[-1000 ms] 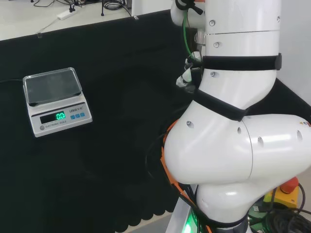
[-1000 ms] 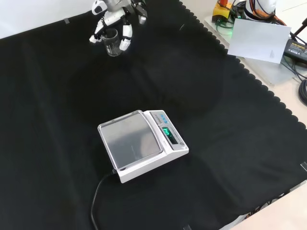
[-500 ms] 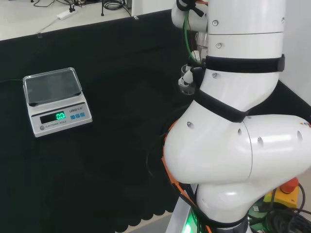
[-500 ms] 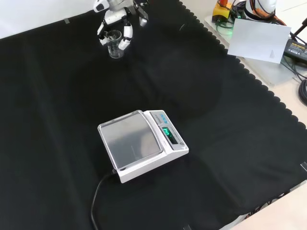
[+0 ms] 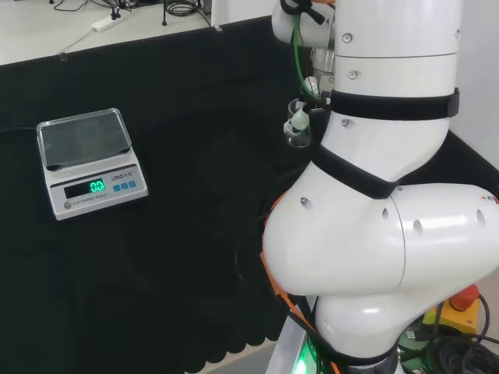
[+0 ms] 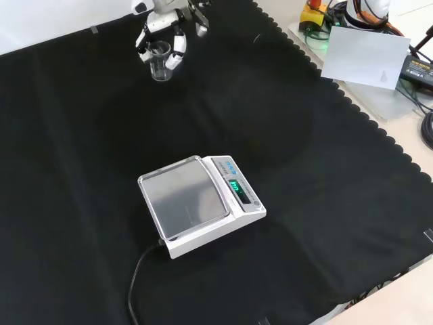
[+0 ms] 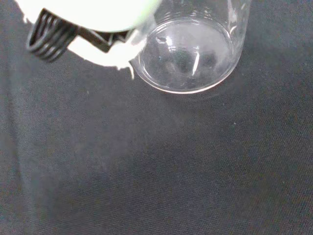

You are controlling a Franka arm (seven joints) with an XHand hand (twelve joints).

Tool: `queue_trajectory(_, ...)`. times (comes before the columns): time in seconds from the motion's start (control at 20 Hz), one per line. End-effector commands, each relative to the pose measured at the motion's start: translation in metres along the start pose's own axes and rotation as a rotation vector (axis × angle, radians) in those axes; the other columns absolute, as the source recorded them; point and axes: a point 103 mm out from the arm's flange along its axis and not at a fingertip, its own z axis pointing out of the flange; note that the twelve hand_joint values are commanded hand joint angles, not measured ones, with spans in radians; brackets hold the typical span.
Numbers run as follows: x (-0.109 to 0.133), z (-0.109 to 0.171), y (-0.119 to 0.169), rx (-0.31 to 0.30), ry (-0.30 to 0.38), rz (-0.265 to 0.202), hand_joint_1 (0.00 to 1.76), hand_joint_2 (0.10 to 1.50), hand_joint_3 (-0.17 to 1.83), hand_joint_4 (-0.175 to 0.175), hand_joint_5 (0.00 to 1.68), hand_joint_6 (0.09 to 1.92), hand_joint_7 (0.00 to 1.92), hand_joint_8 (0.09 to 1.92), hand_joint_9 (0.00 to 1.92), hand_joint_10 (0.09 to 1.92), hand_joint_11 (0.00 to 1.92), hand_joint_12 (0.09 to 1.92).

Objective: Pick up the beaker.

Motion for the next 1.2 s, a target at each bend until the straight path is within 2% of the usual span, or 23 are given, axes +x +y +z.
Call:
queue_trajectory(0.05,0.016,-0.023,-0.012,-0.021,-0.011,-0.019,1.12,0.54,0.72,-0.012,0.63,1.04,1.02,0.76,1.2,0.57,0.86,1.19)
queue_trajectory(0.55,0.063,-0.084,-0.045,-0.077,-0.033,-0.081,1.12,0.53,0.73,-0.015,0.63,1.05,1.02,0.77,1.2,0.57,0.86,1.18)
queue_trajectory(1.2,0.16,-0.106,-0.088,-0.102,-0.069,-0.204,1.13,0.53,0.75,-0.016,0.62,1.06,1.02,0.78,1.2,0.57,0.86,1.18)
